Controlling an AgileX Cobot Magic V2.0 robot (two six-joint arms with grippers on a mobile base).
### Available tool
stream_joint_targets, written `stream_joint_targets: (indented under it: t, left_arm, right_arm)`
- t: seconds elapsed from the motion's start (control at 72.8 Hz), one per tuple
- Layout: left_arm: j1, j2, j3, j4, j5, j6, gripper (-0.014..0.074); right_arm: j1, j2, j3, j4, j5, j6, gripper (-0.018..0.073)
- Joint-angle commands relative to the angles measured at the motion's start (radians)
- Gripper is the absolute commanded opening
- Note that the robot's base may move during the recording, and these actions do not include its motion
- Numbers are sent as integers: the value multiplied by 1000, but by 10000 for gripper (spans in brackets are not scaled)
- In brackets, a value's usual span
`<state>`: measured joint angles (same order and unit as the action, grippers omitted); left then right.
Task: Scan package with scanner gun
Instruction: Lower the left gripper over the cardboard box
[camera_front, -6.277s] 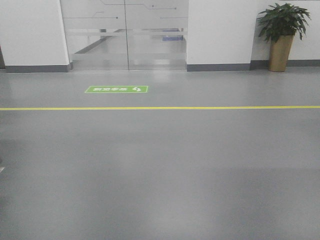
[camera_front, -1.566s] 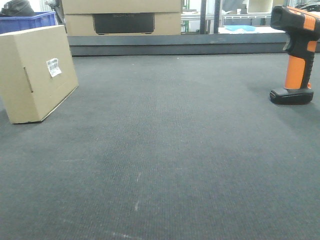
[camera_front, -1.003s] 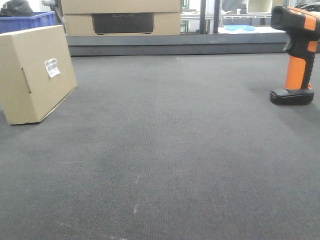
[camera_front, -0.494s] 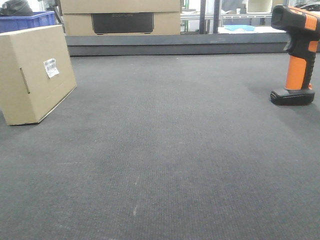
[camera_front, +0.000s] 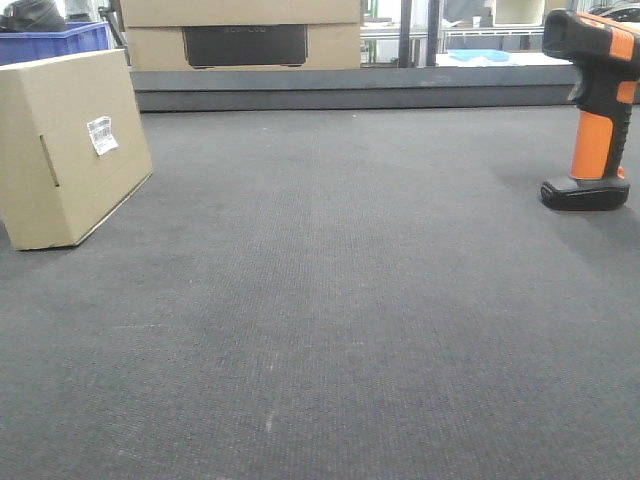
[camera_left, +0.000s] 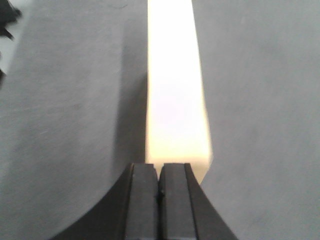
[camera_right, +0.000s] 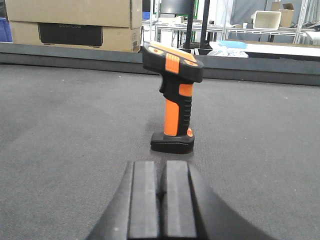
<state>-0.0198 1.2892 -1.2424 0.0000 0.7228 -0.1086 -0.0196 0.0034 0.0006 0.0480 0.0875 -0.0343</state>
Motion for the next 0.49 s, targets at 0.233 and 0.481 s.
stream_joint_targets:
  t: [0.233, 0.481]
  left_arm:
    - [-3, 266, -325, -20, 151, -39, -105]
    - [-3, 345, -348, 0, 146, -33, 353]
  right_arm:
    - [-6, -3, -1, -4, -18, -2, -168]
    - [-6, -3, -1, -4, -18, -2, -168]
